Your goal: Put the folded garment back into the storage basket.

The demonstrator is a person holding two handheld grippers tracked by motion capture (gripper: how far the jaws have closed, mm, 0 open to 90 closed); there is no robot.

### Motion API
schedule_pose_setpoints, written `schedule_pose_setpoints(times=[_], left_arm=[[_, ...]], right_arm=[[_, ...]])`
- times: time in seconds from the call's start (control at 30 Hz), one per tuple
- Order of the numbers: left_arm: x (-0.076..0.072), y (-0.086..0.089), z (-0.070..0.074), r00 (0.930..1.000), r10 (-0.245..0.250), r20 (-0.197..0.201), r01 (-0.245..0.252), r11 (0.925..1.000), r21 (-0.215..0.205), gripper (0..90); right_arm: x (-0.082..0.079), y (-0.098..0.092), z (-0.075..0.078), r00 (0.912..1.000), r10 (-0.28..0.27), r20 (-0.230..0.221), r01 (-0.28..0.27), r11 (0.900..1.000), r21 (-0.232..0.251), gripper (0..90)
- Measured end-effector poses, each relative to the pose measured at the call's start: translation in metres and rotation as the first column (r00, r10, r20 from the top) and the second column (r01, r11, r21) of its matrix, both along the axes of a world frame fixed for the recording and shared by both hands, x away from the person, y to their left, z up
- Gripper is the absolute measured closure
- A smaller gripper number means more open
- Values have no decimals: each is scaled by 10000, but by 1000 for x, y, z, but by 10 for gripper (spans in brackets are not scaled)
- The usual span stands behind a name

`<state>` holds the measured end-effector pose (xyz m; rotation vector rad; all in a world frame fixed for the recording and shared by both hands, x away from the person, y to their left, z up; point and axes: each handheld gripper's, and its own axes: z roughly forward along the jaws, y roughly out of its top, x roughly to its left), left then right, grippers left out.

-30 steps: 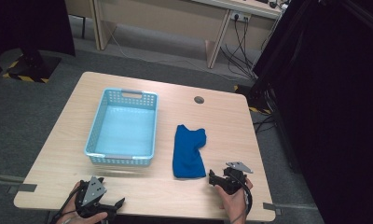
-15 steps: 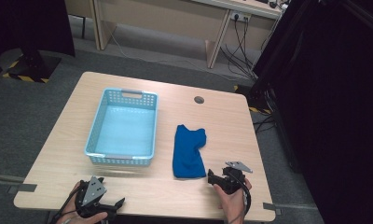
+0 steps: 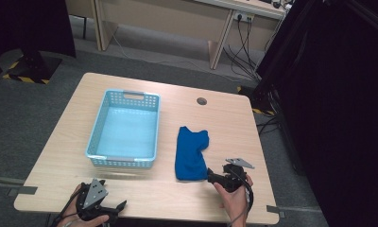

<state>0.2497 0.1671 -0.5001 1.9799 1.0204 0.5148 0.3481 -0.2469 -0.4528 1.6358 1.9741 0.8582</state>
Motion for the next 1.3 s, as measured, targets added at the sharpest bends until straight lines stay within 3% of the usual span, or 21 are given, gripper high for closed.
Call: schedule_pose_setpoints(times=[0.2, 0.5, 1.3], left_arm=[[0, 0, 0, 10000, -2, 0, 2, 10000, 1, 0], [0, 0, 0, 10000, -5, 0, 5, 10000, 0, 0], [0, 0, 0, 10000, -20, 4, 20, 10000, -4, 0]], right_arm=[[9, 6, 7, 9993, 162, -344, -159, 9998, 113, 104], [17, 14, 16, 9984, 351, -442, -336, 9988, 347, 105], [47, 54, 22, 9904, 1008, -944, -1014, 9948, -15, 145]])
